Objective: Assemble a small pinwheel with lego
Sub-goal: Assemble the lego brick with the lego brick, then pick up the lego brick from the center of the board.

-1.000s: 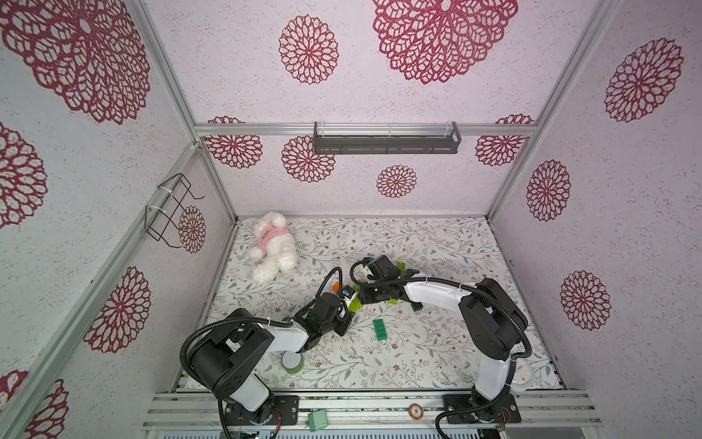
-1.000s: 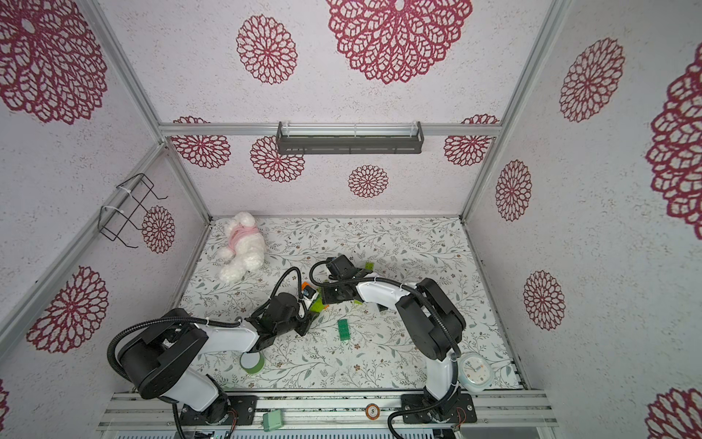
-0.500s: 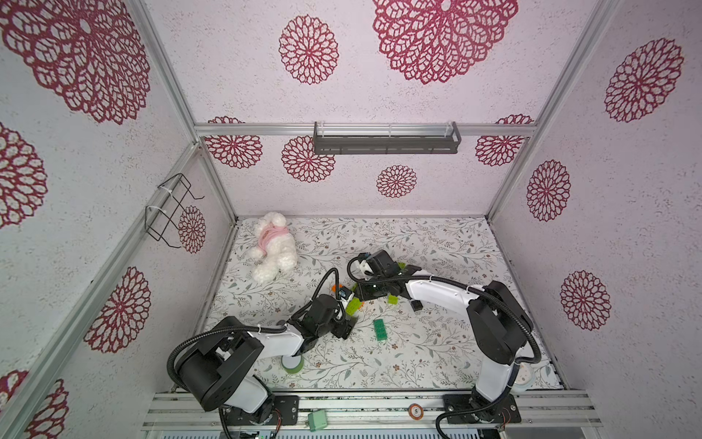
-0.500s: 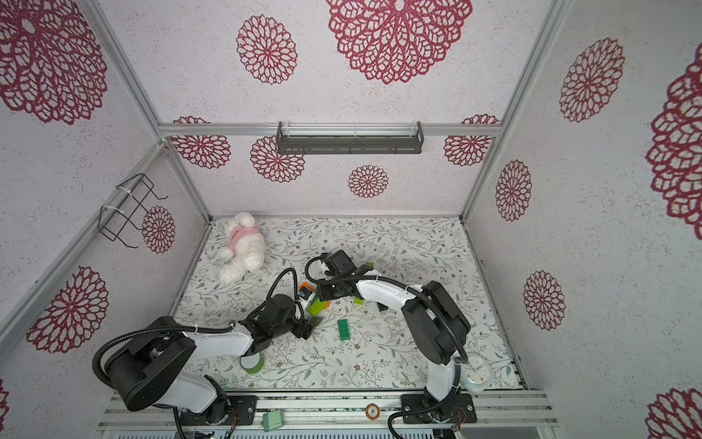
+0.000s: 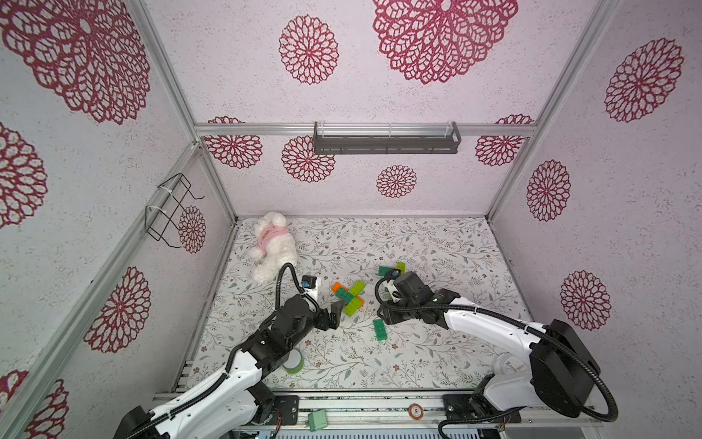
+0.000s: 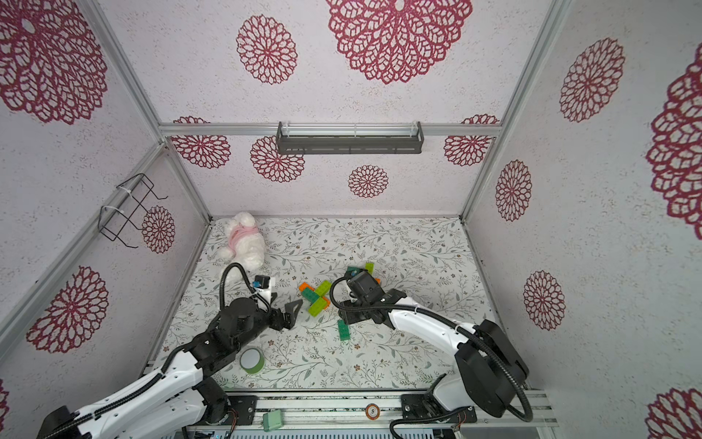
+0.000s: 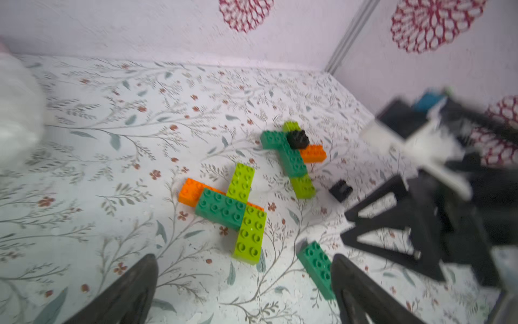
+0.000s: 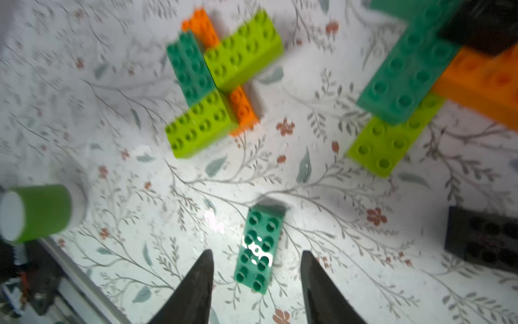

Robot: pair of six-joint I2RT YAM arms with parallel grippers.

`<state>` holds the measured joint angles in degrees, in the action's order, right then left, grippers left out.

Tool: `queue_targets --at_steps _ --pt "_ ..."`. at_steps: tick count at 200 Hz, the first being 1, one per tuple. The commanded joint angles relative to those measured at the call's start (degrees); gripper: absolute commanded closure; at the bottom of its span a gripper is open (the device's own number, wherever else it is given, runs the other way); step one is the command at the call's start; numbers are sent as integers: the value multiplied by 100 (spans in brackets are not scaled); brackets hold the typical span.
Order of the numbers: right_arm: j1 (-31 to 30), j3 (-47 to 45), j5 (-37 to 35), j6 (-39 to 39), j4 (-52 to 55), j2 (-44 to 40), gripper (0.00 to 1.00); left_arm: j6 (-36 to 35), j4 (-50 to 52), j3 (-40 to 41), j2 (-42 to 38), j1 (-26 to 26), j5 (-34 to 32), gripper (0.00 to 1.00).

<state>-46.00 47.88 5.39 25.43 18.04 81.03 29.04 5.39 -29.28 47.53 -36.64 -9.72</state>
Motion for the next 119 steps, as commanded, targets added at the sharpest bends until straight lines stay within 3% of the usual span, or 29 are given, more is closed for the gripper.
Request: queue_targets --at_steps 1,33,62,119 --pt "-223 -179 -420 258 -146 3 48 956 1556 -755 231 652 -192 3" --pt "-428 -302 -492 501 -393 156 50 1026 1583 -1320 1093 1198 946 3" --pt "-638 -301 -728 756 -318 293 51 981 1530 -1512 1599 1203 1057 3" --pt "-1072 -288 -1307 1012 -177 511 49 1051 1357 -1526 1674 1205 964 3"
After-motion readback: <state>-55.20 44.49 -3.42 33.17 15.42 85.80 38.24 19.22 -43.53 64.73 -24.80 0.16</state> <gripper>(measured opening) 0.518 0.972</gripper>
